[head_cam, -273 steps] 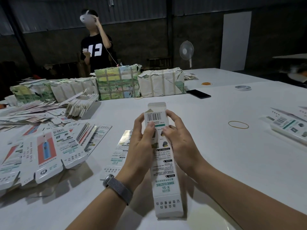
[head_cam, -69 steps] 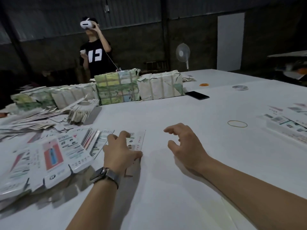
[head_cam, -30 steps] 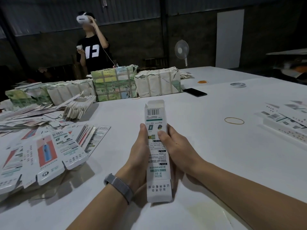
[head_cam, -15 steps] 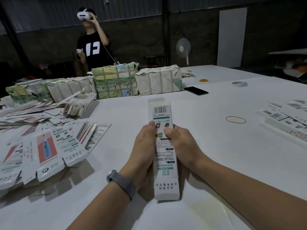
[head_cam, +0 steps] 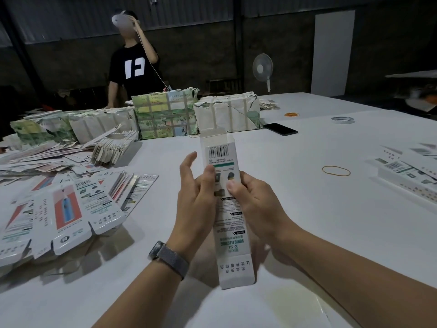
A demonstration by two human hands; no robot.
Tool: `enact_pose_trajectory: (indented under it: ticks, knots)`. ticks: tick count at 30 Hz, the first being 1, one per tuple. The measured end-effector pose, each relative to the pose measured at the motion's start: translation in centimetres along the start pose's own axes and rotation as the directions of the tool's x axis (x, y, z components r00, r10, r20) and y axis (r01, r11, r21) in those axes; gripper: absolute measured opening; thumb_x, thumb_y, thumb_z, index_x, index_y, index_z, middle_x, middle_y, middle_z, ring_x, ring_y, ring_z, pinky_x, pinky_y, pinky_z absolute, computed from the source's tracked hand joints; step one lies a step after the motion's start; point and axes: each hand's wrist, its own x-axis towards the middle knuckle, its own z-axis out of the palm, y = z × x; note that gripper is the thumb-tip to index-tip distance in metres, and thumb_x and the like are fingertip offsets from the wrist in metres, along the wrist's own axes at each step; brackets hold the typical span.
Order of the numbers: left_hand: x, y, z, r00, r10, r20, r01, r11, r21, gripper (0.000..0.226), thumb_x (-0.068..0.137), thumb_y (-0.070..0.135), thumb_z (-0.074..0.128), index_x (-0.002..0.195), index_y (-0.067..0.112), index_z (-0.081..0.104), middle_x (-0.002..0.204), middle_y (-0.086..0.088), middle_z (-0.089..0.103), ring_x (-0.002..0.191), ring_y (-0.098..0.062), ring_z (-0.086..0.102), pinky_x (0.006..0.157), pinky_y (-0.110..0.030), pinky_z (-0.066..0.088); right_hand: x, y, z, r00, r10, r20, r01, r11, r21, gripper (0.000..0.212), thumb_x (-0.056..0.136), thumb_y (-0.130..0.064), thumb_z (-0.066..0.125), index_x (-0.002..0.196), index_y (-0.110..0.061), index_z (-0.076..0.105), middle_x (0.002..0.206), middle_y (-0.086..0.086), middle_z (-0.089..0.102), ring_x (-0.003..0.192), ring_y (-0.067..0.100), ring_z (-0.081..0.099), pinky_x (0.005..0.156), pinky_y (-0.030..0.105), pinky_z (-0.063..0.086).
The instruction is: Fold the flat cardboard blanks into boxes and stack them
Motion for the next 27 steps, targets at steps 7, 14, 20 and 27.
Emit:
enact_pose_trajectory:
  ticks: [7,14,20,27]
  knots:
    - [0.05,0.73,-0.29,1.0,0.001,0.009,0.0,0.992,-0.128,0.027,0.107,0.025,0.04,0.13,0.04,0.042,0.096,0.015,0.076,0.082,-0.011,0.075,0.063,-0.023,0.058,-0.26,0.12,0.06,0.998,0.006,0.055,-0.007,1.0,0.022,0.039,0.09,-0.043,0.046,0.117,-0.021,0.064,0.1,0.003,0.075,0.09,0.025,0.073,0.082,0.053,0.059]
    - [0.24,0.53,-0.4,0.998,-0.053,0.036,0.057,0.99,-0.126,0.025,0.108,0.02,0.036,0.13,0.022,0.049,0.09,0.012,0.075,0.078,-0.011,0.073,0.061,-0.025,0.057,-0.39,0.4,-0.07,0.995,0.067,0.069,-0.072,0.996,0.06,0.038,0.089,-0.043,0.05,0.117,-0.022,0.065,0.099,0.003,0.077,0.088,0.023,0.075,0.083,0.05,0.06]
    - [0.06,0.39,-0.37,0.991,-0.098,0.094,0.111,0.983,-0.144,0.027,0.107,0.022,0.041,0.132,0.023,0.051,0.096,0.006,0.077,0.079,-0.016,0.074,0.061,-0.029,0.059,0.03,0.39,-0.35,0.995,0.099,0.01,-0.1,0.986,0.135,0.043,0.09,-0.039,0.054,0.13,-0.023,0.058,0.1,0.006,0.077,0.086,0.026,0.075,0.079,0.045,0.061]
    - [-0.05,-0.07,0.06,0.977,-0.131,0.169,0.156,0.977,-0.147,0.023,0.107,0.017,0.042,0.124,0.026,0.056,0.093,0.003,0.078,0.073,-0.015,0.074,0.057,-0.024,0.056,0.29,0.23,-0.77,0.993,0.12,-0.021,-0.113,0.973,0.202,0.033,0.103,-0.015,0.044,0.129,-0.037,0.048,0.084,-0.007,0.076,0.07,0.016,0.073,0.055,0.024,0.056]
